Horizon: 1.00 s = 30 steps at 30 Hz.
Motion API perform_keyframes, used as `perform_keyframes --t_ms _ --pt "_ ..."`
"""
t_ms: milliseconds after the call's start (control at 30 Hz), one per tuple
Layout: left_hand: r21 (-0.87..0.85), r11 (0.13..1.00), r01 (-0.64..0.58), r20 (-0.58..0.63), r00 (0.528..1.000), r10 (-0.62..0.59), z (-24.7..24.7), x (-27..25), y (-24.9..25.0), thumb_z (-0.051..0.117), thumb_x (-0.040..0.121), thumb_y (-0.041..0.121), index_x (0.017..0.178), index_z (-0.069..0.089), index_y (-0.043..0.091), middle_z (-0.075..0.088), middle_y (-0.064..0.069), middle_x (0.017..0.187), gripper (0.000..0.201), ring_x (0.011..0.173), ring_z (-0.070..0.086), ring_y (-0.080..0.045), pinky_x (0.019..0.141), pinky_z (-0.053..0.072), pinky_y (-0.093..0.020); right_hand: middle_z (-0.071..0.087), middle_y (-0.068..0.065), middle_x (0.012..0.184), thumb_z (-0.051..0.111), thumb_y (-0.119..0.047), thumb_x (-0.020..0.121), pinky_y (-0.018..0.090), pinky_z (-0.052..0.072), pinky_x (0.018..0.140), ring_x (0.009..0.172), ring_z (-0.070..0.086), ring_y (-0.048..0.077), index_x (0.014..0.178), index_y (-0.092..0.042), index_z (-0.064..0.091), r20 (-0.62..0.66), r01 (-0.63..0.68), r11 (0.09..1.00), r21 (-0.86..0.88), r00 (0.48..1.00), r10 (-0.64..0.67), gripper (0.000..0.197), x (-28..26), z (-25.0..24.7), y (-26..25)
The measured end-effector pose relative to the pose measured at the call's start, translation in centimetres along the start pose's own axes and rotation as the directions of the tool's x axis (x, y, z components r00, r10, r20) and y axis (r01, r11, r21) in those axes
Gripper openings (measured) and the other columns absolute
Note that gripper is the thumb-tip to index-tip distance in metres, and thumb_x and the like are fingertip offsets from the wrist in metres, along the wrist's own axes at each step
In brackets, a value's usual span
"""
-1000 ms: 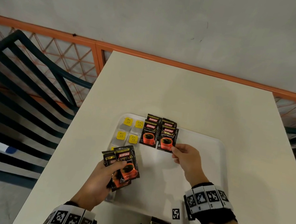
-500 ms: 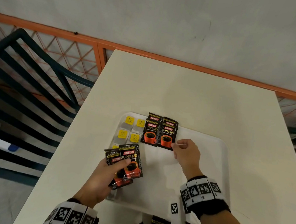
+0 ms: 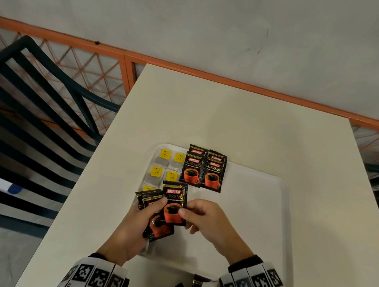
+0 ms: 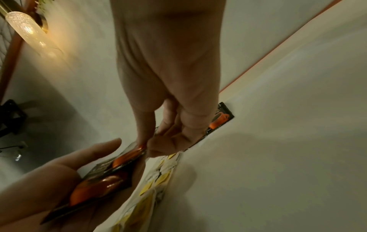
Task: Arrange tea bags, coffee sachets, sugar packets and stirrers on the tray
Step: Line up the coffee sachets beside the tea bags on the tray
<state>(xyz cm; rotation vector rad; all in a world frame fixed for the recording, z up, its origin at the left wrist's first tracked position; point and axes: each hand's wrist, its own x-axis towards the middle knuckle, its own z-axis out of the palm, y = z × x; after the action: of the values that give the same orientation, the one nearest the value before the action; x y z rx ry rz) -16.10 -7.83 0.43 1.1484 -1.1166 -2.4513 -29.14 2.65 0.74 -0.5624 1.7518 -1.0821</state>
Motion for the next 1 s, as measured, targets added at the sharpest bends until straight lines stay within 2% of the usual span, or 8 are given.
perform_keyframes --t_ms 33,133,233,433,600,767,867,1000 --pt "-0.019 1.0 0.013 0.004 1.0 -0.013 -0.1 -0.1 0.0 0.049 0.091 0.011 0.12 0.056 0.002 0.071 -0.016 0.097 0.031 0.079 0.07 -0.022 0.062 0.054 -0.03 0.061 0.007 0.074 0.061 -0.016 0.087 0.018 0.048 0.055 0.06 0.057 0.01 0.094 -0.006 0.064 -0.018 -0.005 1.0 0.014 1.0 0.006 0.013 0.1 0.0 0.0" --pt "-0.06 0.997 0.039 0.02 0.999 -0.038 -0.5 -0.2 0.1 0.041 0.086 -0.005 0.115 0.054 -0.001 0.068 -0.014 0.082 0.032 0.064 0.068 -0.017 0.052 0.053 -0.024 0.058 0.002 0.071 0.058 -0.012 0.089 0.018 0.048 0.058 0.062 0.055 0.009 0.097 -0.005 0.064 -0.056 -0.009 0.991 0.132 0.998 0.016 0.012 0.7 -0.4 -0.2" --pt "-0.047 0.998 0.05 0.011 0.999 -0.049 -0.9 -0.1 0.2 0.04 0.086 -0.006 0.121 0.052 -0.003 0.071 -0.015 0.087 0.037 0.069 0.07 -0.019 0.052 0.054 -0.025 0.056 0.003 0.07 0.054 -0.006 0.09 0.017 0.05 0.059 0.063 0.053 0.011 0.101 -0.002 0.062 -0.145 -0.013 0.98 0.201 0.989 0.043 0.013 1.7 -1.1 -0.3" --pt "-0.006 1.0 0.019 -0.088 0.996 -0.02 -1.1 -0.3 0.2 0.05 0.089 0.0 0.105 0.061 0.009 0.075 -0.009 0.084 0.021 0.074 0.072 -0.021 0.051 0.055 -0.025 0.057 0.003 0.073 0.06 -0.005 0.087 0.015 0.046 0.052 0.061 0.054 0.011 0.093 -0.007 0.059 -0.31 -0.062 0.989 0.133 0.946 0.101 0.007 3.9 -1.7 0.0" --pt "0.052 0.999 0.011 -0.143 0.99 -0.004 -1.2 -0.5 0.2 0.056 0.088 0.005 0.109 0.06 0.011 0.069 -0.015 0.099 0.022 0.087 0.067 -0.027 0.05 0.054 -0.024 0.059 0.0 0.071 0.064 -0.008 0.085 0.02 0.043 0.054 0.059 0.053 0.01 0.095 -0.01 0.058 -0.36 -0.095 0.993 0.066 0.926 0.112 0.012 5.4 -1.4 0.3" --pt "0.081 0.997 0.004 -0.149 0.989 0.008 -1.4 -0.4 0.1 0.06 0.086 0.01 0.113 0.06 0.01 0.07 -0.016 0.103 0.027 0.092 0.067 -0.031 0.066 0.055 -0.035 0.061 0.004 0.079 0.065 -0.008 0.084 0.018 0.046 0.053 0.058 0.054 0.01 0.1 -0.005 0.061 -0.43 -0.089 0.996 0.007 0.899 0.083 0.017 5.9 -1.1 0.6" --pt "0.088 0.996 -0.002 -0.144 0.99 0.015 -1.5 -0.2 -0.1 0.061 0.085 0.01 0.114 0.06 0.011 0.071 -0.015 0.103 0.029 0.093 0.068 -0.03 0.073 0.055 -0.038 0.063 0.01 0.082 0.065 -0.008 0.083 0.02 0.048 0.055 0.058 0.054 0.011 0.099 -0.002 0.061 -0.469 -0.079 0.997 -0.02 0.881 0.061 0.018 6.1 -0.9 0.9" --pt "0.085 0.996 -0.013 -0.142 0.99 0.025 -1.4 0.0 -0.2 0.063 0.083 0.011 0.115 0.06 0.01 0.071 -0.014 0.103 0.032 0.094 0.068 -0.03 0.076 0.054 -0.037 0.063 0.007 0.079 0.068 -0.014 0.082 0.023 0.049 0.059 0.063 0.057 0.016 0.093 -0.009 0.055 -0.506 -0.064 0.997 -0.035 0.862 0.038 0.018 6.1 -0.6 1.2"
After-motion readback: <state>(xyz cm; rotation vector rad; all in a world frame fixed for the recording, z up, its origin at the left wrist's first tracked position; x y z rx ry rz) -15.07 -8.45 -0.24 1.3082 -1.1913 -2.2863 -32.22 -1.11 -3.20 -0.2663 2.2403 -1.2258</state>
